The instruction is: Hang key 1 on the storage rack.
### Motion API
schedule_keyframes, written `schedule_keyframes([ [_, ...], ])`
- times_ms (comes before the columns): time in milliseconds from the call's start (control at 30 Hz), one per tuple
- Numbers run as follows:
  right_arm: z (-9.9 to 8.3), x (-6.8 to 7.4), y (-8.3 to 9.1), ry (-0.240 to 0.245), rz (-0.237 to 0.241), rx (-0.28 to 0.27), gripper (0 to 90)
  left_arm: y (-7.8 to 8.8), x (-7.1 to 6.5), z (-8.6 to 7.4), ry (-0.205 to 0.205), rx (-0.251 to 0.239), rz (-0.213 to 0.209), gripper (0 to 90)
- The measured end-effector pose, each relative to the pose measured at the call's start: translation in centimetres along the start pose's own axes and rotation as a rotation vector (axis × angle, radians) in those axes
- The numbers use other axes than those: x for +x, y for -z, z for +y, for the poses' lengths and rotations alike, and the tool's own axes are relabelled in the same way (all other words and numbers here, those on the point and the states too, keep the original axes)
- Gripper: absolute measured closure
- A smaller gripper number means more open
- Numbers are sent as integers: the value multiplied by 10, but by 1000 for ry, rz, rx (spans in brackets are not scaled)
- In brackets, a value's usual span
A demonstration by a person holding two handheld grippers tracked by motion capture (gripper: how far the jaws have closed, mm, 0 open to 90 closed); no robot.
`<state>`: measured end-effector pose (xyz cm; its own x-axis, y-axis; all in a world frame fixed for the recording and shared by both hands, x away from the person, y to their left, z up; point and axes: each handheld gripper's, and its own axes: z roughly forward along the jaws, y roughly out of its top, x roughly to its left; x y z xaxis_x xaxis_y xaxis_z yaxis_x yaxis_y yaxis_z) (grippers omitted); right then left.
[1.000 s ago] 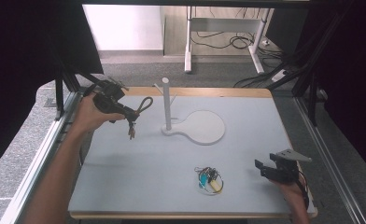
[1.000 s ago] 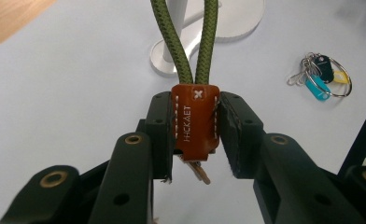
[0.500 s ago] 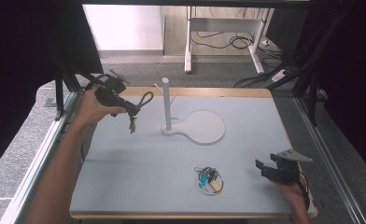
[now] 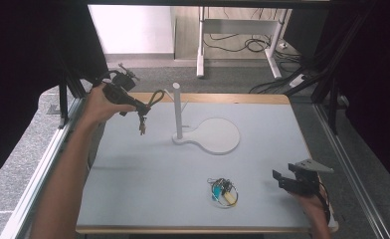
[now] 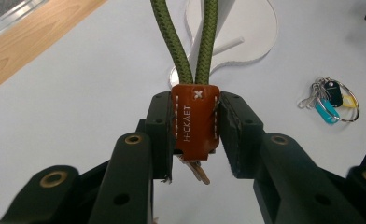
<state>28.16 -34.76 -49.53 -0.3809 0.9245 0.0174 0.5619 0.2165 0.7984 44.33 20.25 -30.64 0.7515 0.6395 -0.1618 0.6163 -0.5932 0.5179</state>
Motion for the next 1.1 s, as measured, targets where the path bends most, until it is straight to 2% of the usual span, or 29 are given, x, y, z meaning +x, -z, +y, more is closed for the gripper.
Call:
schedule_keyframes([
  [467, 0, 4, -4, 9, 5, 12, 303, -7, 13, 11, 20, 8, -8, 666],
  [733, 0, 1, -2, 4, 2, 8, 303, -14, 22, 21, 33, -15, -45, 666],
  [1100, 0, 1, -1, 8, -3, 10, 303, -25, 20, 24, 16, -5, -67, 667],
])
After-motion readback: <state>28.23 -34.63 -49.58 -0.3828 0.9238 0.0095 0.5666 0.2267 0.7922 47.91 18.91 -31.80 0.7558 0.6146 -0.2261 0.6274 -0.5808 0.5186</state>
